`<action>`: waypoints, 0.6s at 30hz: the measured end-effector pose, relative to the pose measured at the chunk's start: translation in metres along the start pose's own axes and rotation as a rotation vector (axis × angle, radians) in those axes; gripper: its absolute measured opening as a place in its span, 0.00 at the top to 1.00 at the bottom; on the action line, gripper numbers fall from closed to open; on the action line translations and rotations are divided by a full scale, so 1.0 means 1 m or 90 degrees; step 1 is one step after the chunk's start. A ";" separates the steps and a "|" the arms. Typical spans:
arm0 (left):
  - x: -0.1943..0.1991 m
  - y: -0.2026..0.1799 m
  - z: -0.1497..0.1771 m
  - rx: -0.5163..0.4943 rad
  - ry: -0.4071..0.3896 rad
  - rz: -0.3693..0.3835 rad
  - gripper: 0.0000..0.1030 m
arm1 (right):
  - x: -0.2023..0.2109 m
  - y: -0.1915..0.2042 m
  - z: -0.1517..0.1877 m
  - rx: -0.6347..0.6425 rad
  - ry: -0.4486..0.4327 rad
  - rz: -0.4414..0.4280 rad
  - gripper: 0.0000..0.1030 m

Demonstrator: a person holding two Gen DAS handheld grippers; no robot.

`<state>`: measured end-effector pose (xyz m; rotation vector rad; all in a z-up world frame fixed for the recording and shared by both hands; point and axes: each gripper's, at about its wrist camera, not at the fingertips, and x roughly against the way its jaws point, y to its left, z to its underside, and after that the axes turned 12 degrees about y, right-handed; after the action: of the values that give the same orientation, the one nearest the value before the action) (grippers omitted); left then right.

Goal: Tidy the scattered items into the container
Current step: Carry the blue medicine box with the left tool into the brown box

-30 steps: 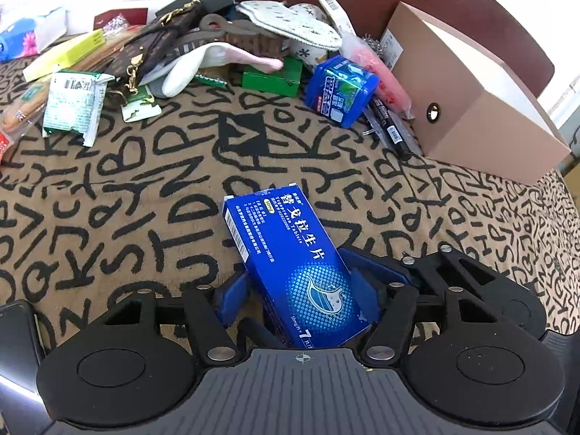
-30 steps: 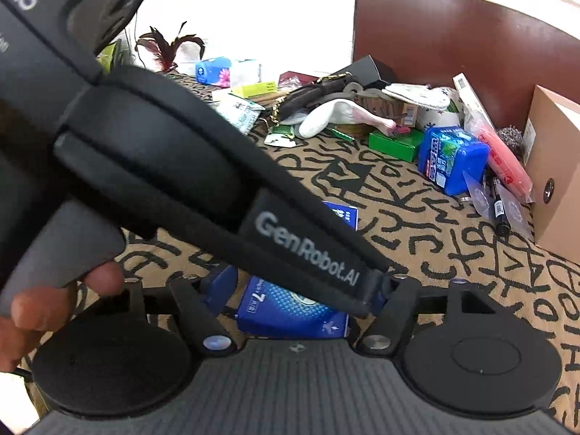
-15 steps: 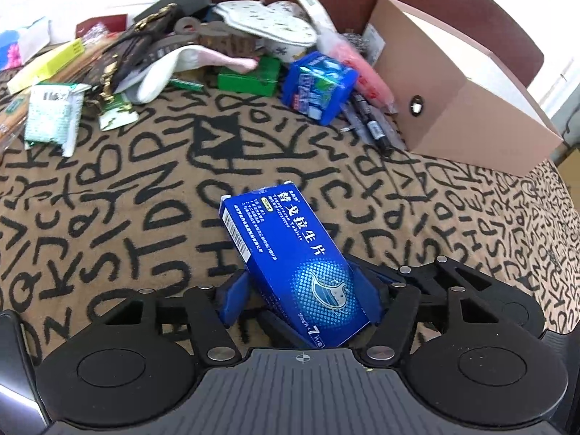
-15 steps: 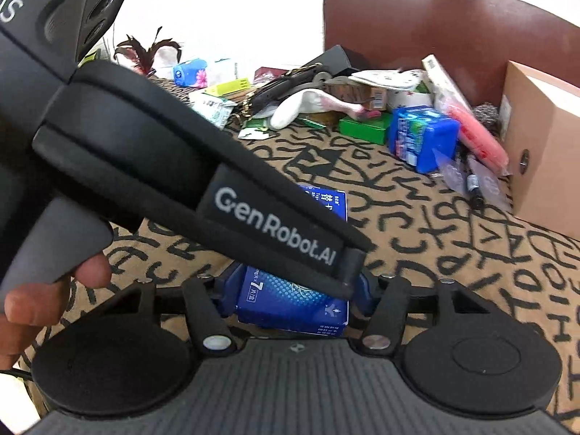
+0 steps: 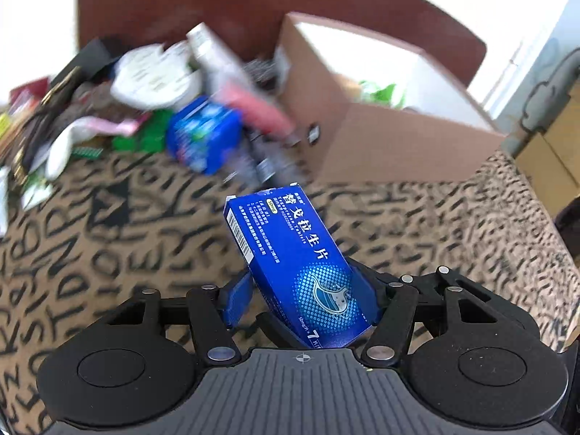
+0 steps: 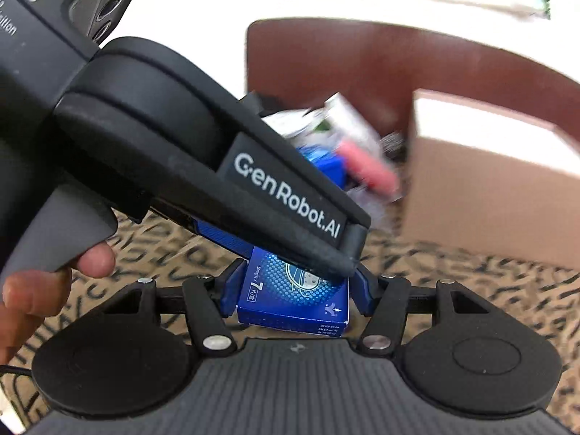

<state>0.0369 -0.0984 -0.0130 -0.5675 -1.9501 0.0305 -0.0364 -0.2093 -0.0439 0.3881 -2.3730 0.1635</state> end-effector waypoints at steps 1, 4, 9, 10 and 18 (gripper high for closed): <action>0.001 -0.007 -0.006 -0.006 -0.007 0.005 0.39 | 0.004 -0.007 -0.004 -0.003 -0.009 0.007 0.37; 0.005 -0.030 -0.028 -0.026 -0.033 0.011 0.39 | 0.013 -0.028 -0.017 -0.009 -0.035 0.028 0.37; 0.009 -0.066 -0.066 -0.064 -0.077 0.011 0.39 | 0.023 -0.060 -0.042 -0.022 -0.076 0.065 0.37; 0.009 -0.072 -0.074 -0.069 -0.082 0.013 0.39 | 0.024 -0.066 -0.046 -0.027 -0.082 0.069 0.37; -0.002 -0.098 -0.137 -0.090 -0.110 0.030 0.38 | 0.016 -0.110 -0.088 -0.041 -0.102 0.101 0.37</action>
<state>0.1197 -0.2170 0.0730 -0.7246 -2.1173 -0.0305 0.0437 -0.2972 0.0324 0.1876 -2.5608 0.1327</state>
